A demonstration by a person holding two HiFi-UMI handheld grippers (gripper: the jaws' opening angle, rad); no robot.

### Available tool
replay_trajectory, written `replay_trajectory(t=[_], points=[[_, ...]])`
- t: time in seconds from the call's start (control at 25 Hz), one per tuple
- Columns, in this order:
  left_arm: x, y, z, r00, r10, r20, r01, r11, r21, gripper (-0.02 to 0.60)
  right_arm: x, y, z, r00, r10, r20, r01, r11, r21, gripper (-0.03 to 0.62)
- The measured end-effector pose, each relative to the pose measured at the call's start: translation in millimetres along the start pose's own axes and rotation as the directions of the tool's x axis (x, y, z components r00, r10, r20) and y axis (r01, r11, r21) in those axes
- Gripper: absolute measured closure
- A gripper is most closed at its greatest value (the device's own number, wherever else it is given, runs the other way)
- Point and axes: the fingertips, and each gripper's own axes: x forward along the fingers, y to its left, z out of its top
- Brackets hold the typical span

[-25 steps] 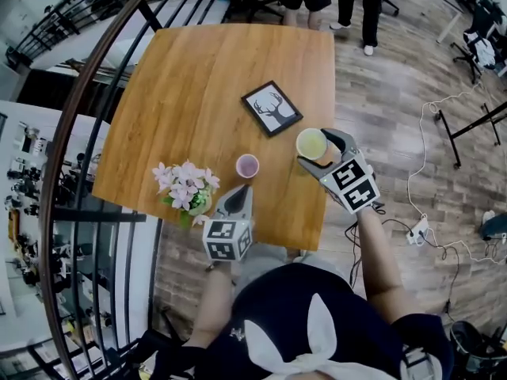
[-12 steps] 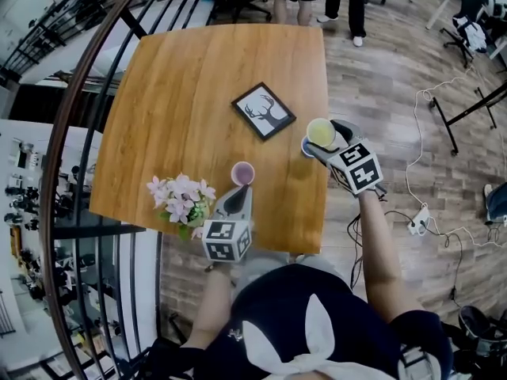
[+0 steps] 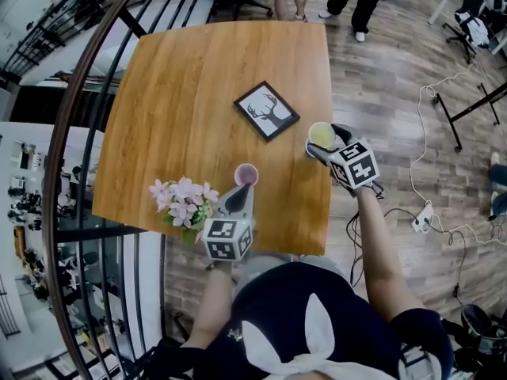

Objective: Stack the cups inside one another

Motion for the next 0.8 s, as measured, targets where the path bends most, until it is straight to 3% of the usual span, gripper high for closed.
replay_trajectory(t=[0.8], points=[[-2.8,18.5,2.0,0.999,0.035,-0.003,-0.035,0.999,-0.028,0.561,35.2,-5.6,-48.5,0.995,0.059,-0.082,-0.049,0.991,0.124,0.233]])
